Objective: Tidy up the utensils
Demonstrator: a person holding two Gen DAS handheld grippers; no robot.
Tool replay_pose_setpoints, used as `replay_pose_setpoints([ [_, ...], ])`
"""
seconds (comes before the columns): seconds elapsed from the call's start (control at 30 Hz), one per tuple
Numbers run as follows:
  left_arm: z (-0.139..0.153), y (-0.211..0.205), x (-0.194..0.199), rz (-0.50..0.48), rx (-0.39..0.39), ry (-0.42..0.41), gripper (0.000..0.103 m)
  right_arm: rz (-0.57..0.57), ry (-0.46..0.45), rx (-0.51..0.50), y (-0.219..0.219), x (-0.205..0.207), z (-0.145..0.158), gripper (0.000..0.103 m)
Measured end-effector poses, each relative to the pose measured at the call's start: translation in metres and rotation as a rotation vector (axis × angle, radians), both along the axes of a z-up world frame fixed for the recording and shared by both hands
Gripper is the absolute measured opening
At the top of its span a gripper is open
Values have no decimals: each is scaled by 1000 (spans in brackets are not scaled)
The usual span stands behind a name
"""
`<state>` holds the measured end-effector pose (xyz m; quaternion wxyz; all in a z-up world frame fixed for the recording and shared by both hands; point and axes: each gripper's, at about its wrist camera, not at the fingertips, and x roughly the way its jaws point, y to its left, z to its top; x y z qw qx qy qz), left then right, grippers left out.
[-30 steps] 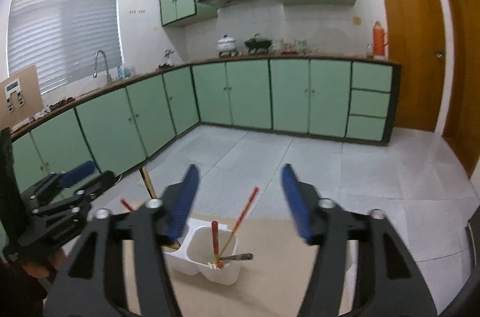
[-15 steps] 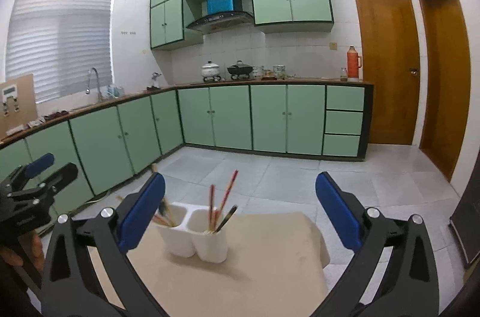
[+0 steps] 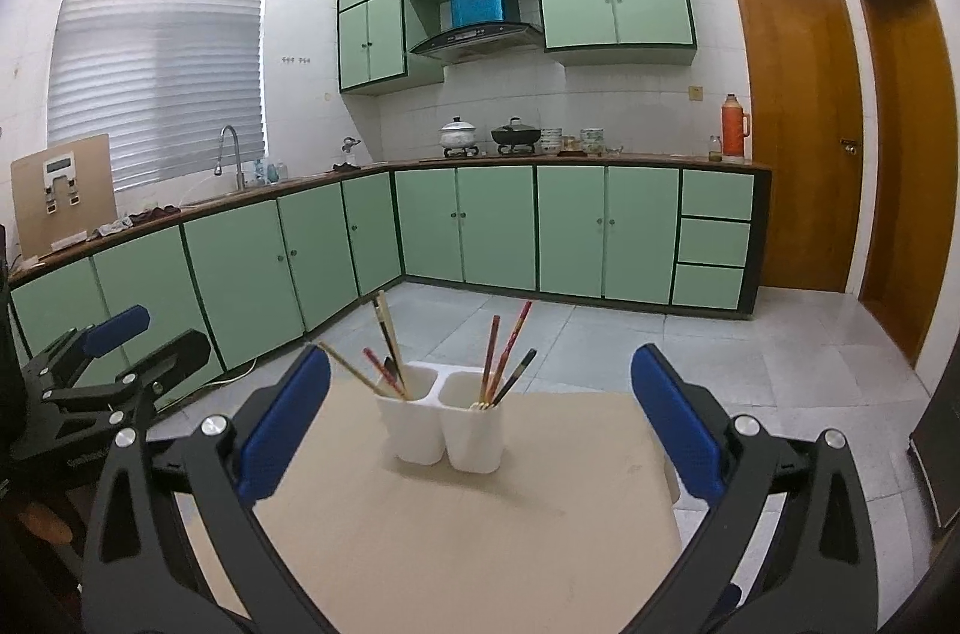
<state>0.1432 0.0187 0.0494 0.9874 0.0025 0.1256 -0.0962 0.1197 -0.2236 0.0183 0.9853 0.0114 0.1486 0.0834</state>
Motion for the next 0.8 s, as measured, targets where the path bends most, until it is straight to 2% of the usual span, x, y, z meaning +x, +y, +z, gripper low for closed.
replay_pose_setpoints([
  [0.4,7,4,-32,9,7,-28,97,25,-10,-56,21,-28,1,98],
  [0.8,2,6,-47,1,1,-17,97,36,-2,-56,33,-38,0,98],
])
